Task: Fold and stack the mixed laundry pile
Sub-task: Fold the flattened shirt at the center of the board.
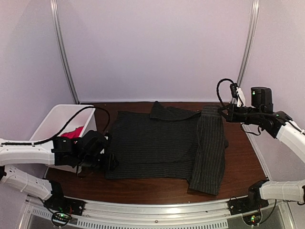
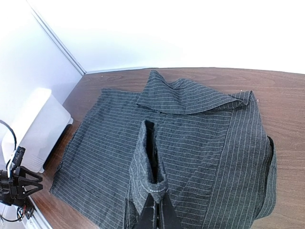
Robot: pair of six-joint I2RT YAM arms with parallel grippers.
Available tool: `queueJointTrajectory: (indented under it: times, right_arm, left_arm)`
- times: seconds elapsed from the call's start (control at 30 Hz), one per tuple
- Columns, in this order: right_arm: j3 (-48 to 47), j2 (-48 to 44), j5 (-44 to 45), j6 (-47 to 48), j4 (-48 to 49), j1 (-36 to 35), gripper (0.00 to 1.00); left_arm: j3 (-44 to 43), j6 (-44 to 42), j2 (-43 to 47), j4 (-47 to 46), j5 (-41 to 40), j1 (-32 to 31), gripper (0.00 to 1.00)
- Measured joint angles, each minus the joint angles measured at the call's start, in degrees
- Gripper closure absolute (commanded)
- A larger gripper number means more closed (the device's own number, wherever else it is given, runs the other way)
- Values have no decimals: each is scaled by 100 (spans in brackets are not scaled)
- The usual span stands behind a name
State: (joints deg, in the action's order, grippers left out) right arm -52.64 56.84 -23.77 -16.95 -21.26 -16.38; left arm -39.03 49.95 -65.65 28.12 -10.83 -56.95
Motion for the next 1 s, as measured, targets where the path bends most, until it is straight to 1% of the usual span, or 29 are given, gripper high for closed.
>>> queueJointTrajectory:
  times: [0.13,0.17,0.23,0.37,0.53,0.67,0.87,1.0]
  right_arm:
    - [-138,-105,26,66,-184,0,100]
    - [-227,-136,42,83,-260,0,100]
    - [-299,-140,66,114,-319,0,100]
    - [-463,-153,118,160,-426,0,100]
    - [-595,-173,153,173,-505,0,100]
    - [-610,-170,155,177,-516,0,100]
    - [-610,-170,155,177,-529,0,100]
    - [-614,-170,155,179,-568,0,100]
  left_arm:
    - [59,968,98,411,-323,-140,61]
    - [136,1388,-9,595,-407,-168,62]
    - [234,1821,-177,756,-442,-219,62]
    - [380,2321,-433,966,-459,-275,62]
    - [457,2634,-437,935,-452,-280,59]
    - [780,2778,-437,715,-387,-280,58]
    - [960,2865,-492,363,-367,-280,63]
    - [973,2879,-516,120,-378,-280,63]
